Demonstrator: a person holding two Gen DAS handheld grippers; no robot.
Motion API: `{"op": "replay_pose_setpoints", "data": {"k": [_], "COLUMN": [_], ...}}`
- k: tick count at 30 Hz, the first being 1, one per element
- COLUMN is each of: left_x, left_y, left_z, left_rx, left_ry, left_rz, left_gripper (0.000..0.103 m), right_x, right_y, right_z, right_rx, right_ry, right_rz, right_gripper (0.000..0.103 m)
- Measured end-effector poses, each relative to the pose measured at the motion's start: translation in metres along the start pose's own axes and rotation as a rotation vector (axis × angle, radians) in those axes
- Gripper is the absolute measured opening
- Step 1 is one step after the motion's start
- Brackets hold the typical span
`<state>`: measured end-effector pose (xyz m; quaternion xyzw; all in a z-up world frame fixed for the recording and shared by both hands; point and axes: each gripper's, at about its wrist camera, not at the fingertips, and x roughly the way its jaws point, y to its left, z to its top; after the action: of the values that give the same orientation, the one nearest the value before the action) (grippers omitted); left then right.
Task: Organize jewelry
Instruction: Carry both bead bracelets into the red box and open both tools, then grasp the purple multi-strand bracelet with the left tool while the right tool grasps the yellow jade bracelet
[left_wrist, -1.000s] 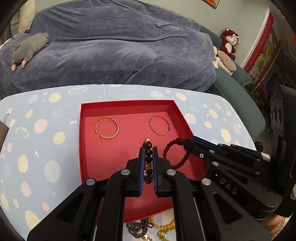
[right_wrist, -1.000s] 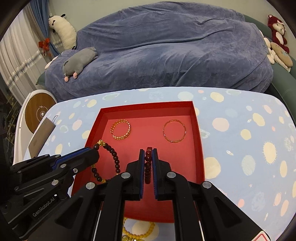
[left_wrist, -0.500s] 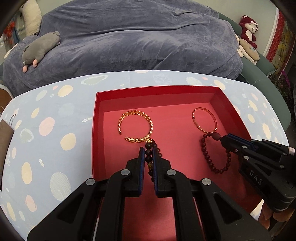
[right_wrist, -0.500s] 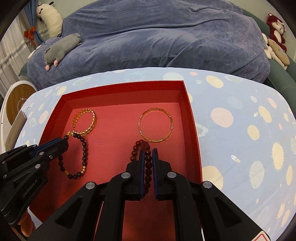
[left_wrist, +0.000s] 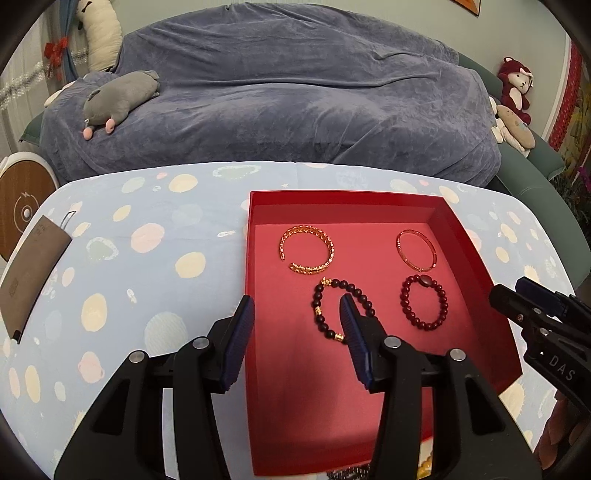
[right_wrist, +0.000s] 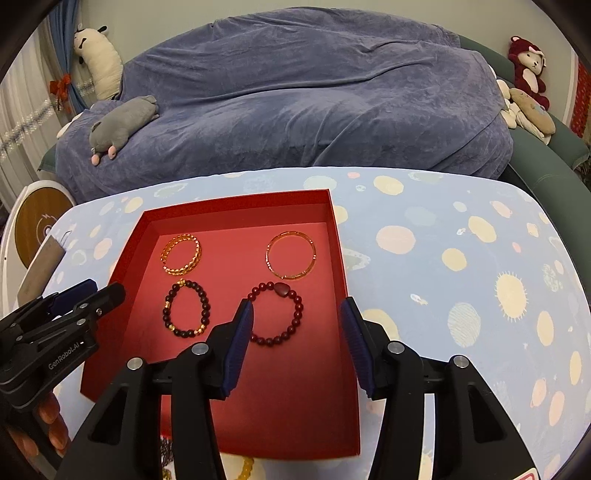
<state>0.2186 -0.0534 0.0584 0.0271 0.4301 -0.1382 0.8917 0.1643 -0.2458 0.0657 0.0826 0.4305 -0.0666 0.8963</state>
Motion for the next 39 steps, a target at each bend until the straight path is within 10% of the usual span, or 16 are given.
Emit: {"op": "replay_pose_setpoints", "data": {"k": [22,39], "left_x": [-0.078,-0.065], "left_y": [0.014,0.022], "left_z": [-0.130,-0.175], "left_rx": [-0.078,-0.057], "left_ry": [0.087,0.117], "left_rz": [-0.035,0.010], "left_gripper": [0.047,0.054], "right_x": [-0.060,-0.056], "right_y": [0.023,0.033], "right_z": [-0.149,-0.171], "right_rx": [-0.063,-0.081], "right_ry": [0.136,0.154], "right_rz": [-0.009,-0.013], "right_gripper": [0.048,0.048]}}
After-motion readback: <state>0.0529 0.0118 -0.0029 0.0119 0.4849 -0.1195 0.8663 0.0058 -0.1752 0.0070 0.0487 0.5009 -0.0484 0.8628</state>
